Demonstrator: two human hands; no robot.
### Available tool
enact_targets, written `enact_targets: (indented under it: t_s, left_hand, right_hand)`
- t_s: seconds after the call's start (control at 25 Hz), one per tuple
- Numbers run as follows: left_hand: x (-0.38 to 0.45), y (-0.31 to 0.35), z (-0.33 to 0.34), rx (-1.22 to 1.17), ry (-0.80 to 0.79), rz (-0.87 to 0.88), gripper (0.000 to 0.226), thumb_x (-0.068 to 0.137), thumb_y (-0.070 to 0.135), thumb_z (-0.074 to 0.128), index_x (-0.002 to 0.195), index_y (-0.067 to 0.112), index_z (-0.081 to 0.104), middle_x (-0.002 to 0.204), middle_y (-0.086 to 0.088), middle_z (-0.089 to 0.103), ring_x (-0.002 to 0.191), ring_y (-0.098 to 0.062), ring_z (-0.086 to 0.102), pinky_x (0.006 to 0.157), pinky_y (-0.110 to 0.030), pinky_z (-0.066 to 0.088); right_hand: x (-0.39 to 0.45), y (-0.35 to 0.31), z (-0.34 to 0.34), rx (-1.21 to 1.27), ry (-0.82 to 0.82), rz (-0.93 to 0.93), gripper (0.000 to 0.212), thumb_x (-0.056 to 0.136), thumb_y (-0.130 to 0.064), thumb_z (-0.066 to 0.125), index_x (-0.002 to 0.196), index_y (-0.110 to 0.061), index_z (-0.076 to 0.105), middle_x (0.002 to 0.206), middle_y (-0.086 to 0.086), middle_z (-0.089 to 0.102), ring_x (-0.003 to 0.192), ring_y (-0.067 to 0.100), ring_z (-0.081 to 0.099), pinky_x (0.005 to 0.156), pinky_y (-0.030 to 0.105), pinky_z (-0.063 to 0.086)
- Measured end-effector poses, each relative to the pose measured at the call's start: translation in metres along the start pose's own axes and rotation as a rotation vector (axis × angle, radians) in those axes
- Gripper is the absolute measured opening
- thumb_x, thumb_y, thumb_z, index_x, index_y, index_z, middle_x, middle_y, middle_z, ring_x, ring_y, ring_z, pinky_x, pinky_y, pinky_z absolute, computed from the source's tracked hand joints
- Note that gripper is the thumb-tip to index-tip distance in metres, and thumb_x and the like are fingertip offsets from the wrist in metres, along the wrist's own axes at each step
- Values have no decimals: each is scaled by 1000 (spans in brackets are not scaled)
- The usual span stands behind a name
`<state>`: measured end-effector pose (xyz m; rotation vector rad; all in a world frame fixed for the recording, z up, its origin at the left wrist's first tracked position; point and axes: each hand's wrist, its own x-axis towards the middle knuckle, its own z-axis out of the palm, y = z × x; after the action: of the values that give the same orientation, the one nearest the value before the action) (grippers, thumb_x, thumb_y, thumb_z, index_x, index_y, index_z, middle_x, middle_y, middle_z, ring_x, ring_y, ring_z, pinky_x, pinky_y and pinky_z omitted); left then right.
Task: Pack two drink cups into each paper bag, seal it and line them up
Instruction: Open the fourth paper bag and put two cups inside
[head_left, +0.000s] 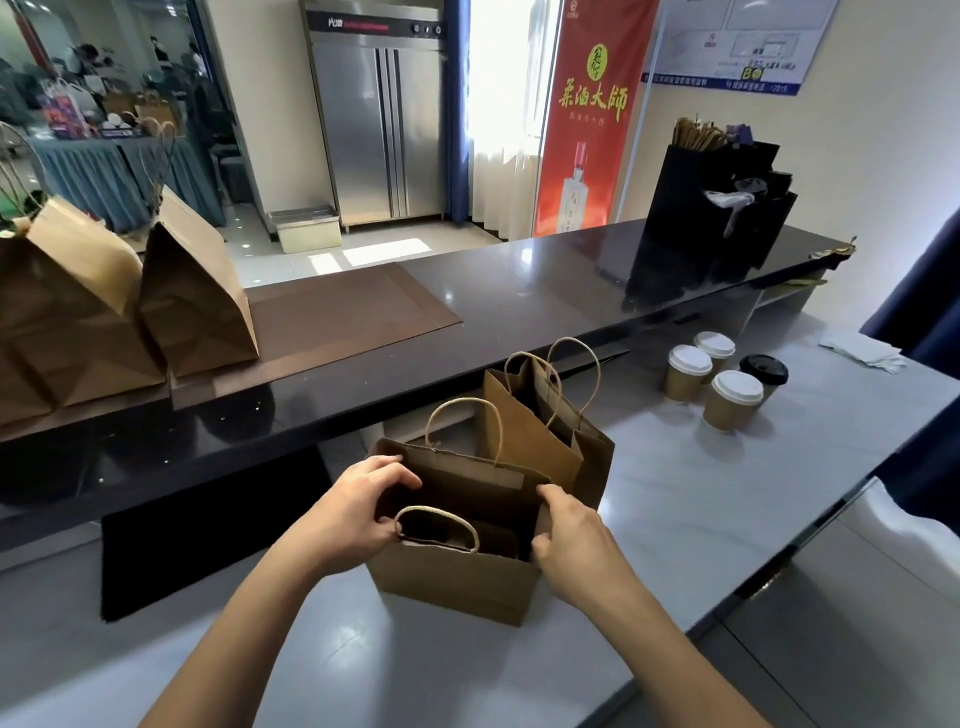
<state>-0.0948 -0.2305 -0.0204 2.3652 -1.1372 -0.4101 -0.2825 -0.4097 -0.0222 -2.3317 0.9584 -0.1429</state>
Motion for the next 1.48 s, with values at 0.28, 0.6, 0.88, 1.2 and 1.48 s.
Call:
enact_targets:
  t_s: [0.28,0.6,0.88,1.2,1.48]
  left_hand:
    - [-30,5,9,-26,11,61,64,84,8,70,135,40,49,160,6,27,146,-18,28,113,-26,33]
    - [-46,32,32,-87,-39,190,70,85,12,72,138,47,42,164,9,15,149,-19,20,115,-32,35]
    - [-43,71,53,-91,-110,292,72,85,14,70,140,49,39,164,12,13,149,-16,18,117,-28,30]
    - [-19,145,98,-84,-164,375,71,83,17,67,140,50,40,163,13,14,149,-15,19,115,-23,26]
    - [1,227,159,-78,-194,375,70,81,23,63,139,53,37,163,18,11,150,-9,14,118,-30,23]
  right_hand:
    - [-29,9,-12,76,46,10,62,99,-13,62,154,-28,38,146,-1,54,128,20,58,103,29,49]
    - [-60,50,-41,121,78,85,55,96,-17,61,145,-37,46,117,-7,66,93,9,68,79,18,59]
    - [-88,89,-64,161,114,168,55,90,-20,59,140,-40,51,98,-9,67,66,0,63,59,12,43]
    - [-98,164,-107,236,199,252,53,90,-21,62,137,-44,53,80,-2,68,61,11,65,55,24,51]
    - [-101,248,-164,211,211,256,53,92,-19,61,140,-38,53,125,-6,64,95,13,65,91,39,58]
